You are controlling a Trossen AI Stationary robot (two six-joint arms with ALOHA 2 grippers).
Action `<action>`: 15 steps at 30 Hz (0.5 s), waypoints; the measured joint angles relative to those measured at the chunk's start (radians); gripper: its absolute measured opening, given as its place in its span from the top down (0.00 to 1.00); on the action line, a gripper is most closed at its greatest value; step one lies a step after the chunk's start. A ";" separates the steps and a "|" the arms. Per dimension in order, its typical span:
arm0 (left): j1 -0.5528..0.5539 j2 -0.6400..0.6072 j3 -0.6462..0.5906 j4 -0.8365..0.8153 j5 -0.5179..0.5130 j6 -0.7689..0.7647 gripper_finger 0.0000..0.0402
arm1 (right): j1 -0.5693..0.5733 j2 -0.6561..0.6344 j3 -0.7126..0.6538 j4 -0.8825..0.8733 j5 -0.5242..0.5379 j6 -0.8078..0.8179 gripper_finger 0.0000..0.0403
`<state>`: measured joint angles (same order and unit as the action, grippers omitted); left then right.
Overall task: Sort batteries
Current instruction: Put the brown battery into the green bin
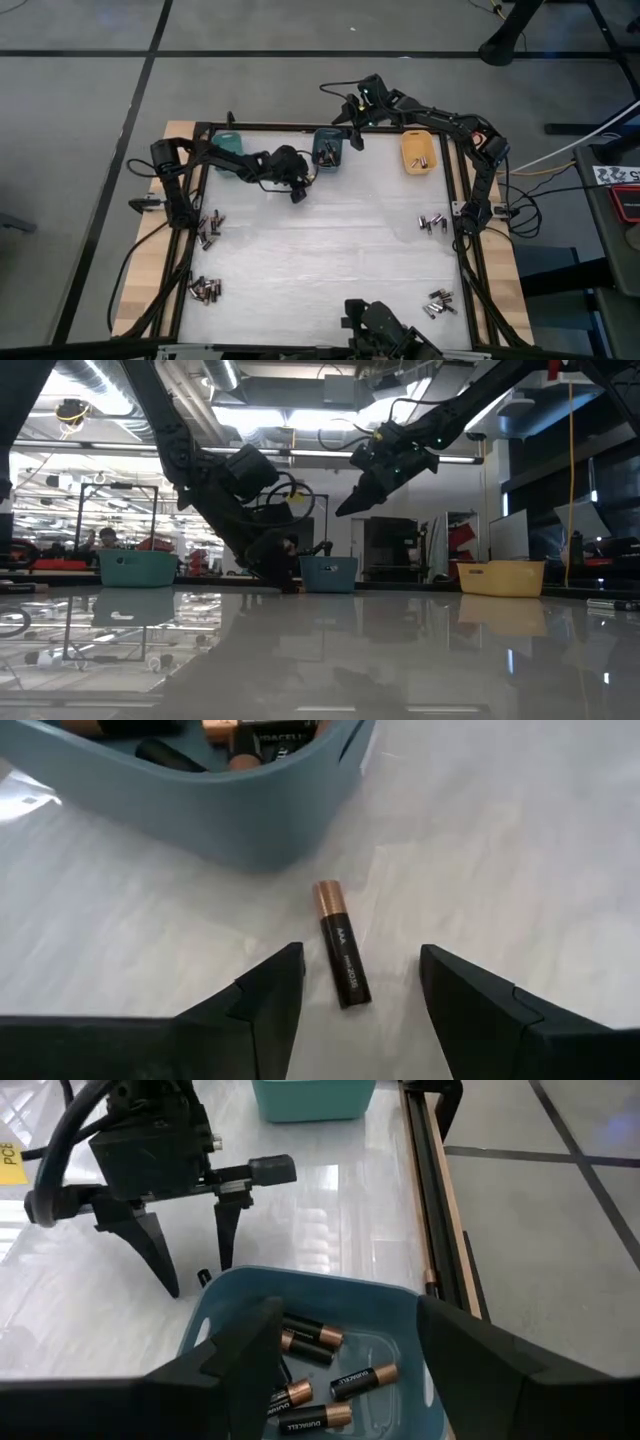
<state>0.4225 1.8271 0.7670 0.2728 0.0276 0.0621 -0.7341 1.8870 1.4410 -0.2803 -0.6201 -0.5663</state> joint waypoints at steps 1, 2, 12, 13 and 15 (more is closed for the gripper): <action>0.000 0.002 0.001 -0.004 -0.009 -0.004 0.53 | 0.000 0.000 0.000 0.000 0.000 0.000 0.42; 0.000 0.003 0.003 -0.012 -0.018 -0.006 0.54 | 0.000 0.000 0.000 0.000 0.000 0.000 0.42; 0.003 0.003 0.003 -0.040 -0.046 -0.010 0.83 | 0.000 0.000 0.000 0.001 0.000 0.000 0.42; 0.003 0.003 0.003 -0.040 -0.047 -0.010 0.88 | 0.000 0.000 0.000 0.001 0.000 0.000 0.42; 0.003 0.003 0.003 -0.042 -0.047 -0.015 0.94 | 0.000 0.000 0.000 0.001 0.000 0.000 0.42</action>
<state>0.4259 1.8301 0.7696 0.2307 -0.0197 0.0476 -0.7338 1.8874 1.4406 -0.2798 -0.6201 -0.5663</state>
